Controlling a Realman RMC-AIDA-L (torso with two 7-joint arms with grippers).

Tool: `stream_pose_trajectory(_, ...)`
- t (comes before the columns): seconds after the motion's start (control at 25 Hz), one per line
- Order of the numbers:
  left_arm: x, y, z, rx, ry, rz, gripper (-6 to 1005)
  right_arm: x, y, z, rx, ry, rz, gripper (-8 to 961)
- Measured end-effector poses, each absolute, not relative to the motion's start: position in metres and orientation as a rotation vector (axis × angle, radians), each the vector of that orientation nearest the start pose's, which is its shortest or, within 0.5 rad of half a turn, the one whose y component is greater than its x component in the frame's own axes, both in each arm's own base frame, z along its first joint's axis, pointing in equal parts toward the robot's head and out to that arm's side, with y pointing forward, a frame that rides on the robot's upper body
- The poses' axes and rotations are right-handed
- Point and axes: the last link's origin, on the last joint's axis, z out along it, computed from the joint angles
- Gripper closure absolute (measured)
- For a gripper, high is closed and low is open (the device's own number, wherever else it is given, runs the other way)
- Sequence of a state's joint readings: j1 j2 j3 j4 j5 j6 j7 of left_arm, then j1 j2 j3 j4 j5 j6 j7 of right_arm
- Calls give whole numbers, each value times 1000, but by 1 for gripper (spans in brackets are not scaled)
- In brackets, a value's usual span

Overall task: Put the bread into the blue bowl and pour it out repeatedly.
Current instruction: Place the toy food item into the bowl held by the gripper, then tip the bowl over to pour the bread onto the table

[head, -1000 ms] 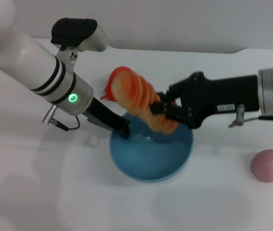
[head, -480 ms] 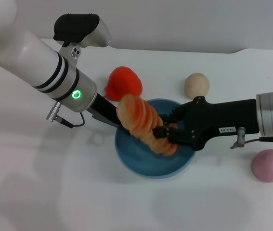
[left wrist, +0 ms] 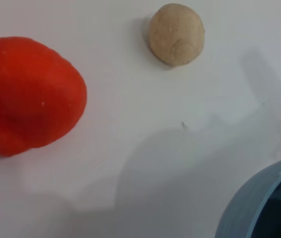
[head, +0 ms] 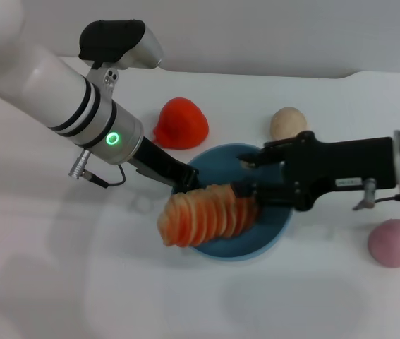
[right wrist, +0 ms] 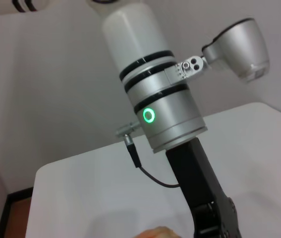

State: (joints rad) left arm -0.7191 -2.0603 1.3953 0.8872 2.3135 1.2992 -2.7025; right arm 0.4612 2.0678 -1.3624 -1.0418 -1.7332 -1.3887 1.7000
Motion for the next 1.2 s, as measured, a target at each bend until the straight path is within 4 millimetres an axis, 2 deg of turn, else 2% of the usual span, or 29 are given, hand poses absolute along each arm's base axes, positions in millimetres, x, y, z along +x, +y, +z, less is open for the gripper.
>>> stream_pose_trajectory(0.12, -199, 371, -55, -2527, -1448, 228, 1000, 179, 330, -16, -2893, 464, 618, 459)
stream_pose_trajectory(0.28, -200, 375, -55, -2508, -1424, 210, 999, 196, 334, 22, -2700, 581, 803, 462)
stream_pose_trajectory(0.4, -199, 388, -54, -2463, -1360, 132, 999, 223, 333, 51, -2531, 687, 894, 464)
stream_pose_trajectory(0.48, -197, 396, -56, -2436, -1289, 74, 999, 242, 330, 64, -2442, 766, 916, 465)
stream_pose_trajectory(0.52, -196, 400, -57, -2424, -1253, 50, 999, 261, 325, 72, -2360, 874, 932, 465)
stream_pose_trajectory(0.56, -195, 403, -59, -2413, -1214, 29, 999, 261, 325, 72, -2360, 874, 932, 466)
stream_pose_trajectory(0.68, -189, 409, -68, -2398, -1068, -15, 999, 290, 312, 76, -2262, 1048, 938, 467)
stream_pose_trajectory(0.76, -184, 413, -71, -2392, -964, -38, 999, 306, 304, 73, -2217, 1132, 934, 468)
stream_pose_trajectory(0.8, -179, 418, -74, -2365, -849, -75, 999, 318, 295, 67, -2178, 1207, 943, 469)
stream_pose_trajectory(0.88, -177, 420, -76, -2351, -807, -90, 1000, 323, 291, 64, -2164, 1237, 949, 470)
stream_pose_trajectory(1.08, -167, 418, -92, -2274, -511, -176, 1000, 337, 276, 58, -2114, 1316, 956, 473)
stream_pose_trajectory(1.2, -169, 413, -99, -2248, -377, -185, 999, 340, 269, 59, -2101, 1330, 967, 474)
